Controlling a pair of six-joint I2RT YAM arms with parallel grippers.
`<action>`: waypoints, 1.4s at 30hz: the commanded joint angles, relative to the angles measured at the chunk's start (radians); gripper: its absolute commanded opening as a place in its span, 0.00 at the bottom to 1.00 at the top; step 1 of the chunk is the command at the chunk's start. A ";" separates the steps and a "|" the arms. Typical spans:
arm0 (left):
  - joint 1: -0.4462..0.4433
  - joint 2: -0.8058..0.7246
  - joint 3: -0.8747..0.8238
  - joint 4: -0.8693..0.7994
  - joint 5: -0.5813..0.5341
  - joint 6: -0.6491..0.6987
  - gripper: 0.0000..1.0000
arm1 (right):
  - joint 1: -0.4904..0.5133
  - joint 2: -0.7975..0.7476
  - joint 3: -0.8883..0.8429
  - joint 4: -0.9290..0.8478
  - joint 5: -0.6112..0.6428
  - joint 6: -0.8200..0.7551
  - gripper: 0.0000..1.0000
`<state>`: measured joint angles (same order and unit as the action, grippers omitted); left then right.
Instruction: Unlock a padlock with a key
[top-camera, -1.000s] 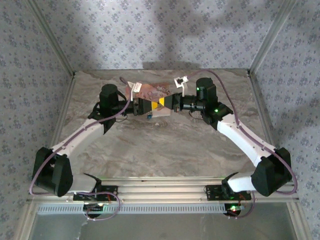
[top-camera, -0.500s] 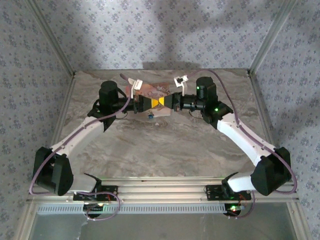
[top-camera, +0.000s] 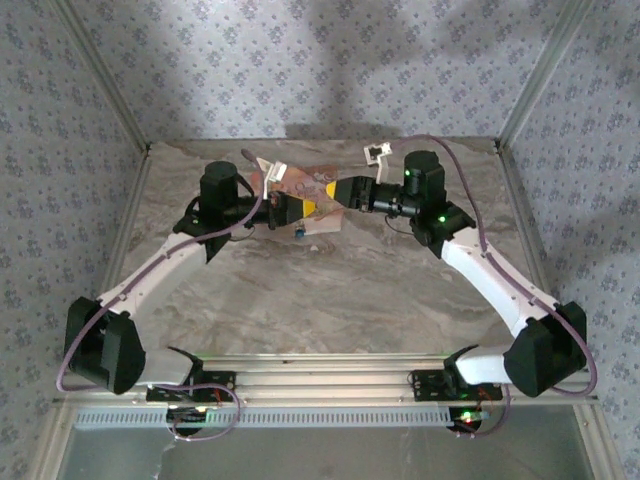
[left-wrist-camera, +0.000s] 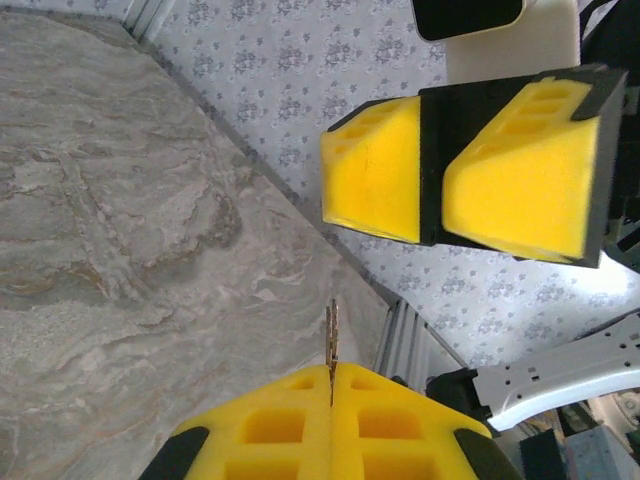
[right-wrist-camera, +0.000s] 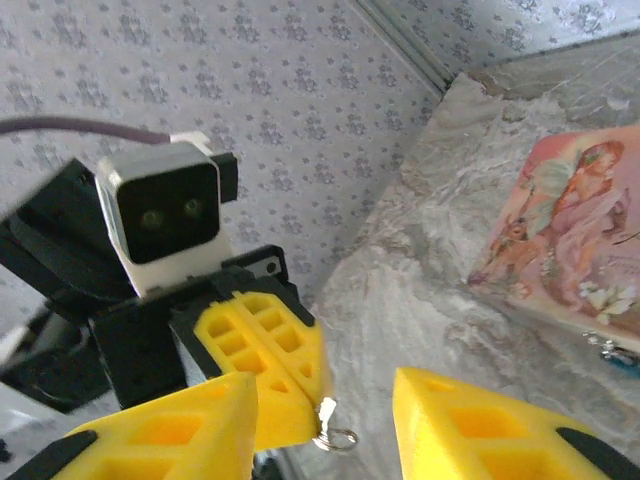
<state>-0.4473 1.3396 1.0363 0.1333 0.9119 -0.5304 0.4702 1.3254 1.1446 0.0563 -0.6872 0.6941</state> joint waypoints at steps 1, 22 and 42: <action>-0.005 -0.031 0.023 -0.005 -0.013 0.039 0.00 | 0.028 -0.002 -0.009 0.044 0.011 0.059 0.43; -0.001 -0.063 0.012 0.016 -0.048 0.019 0.00 | 0.068 0.021 -0.095 0.055 0.056 0.078 0.43; 0.005 -0.080 -0.008 0.038 -0.062 0.009 0.00 | 0.056 -0.013 -0.126 0.129 0.073 0.136 0.43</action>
<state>-0.4469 1.2957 1.0348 0.1486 0.8478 -0.5240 0.5251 1.3464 0.9836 0.1291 -0.6159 0.8055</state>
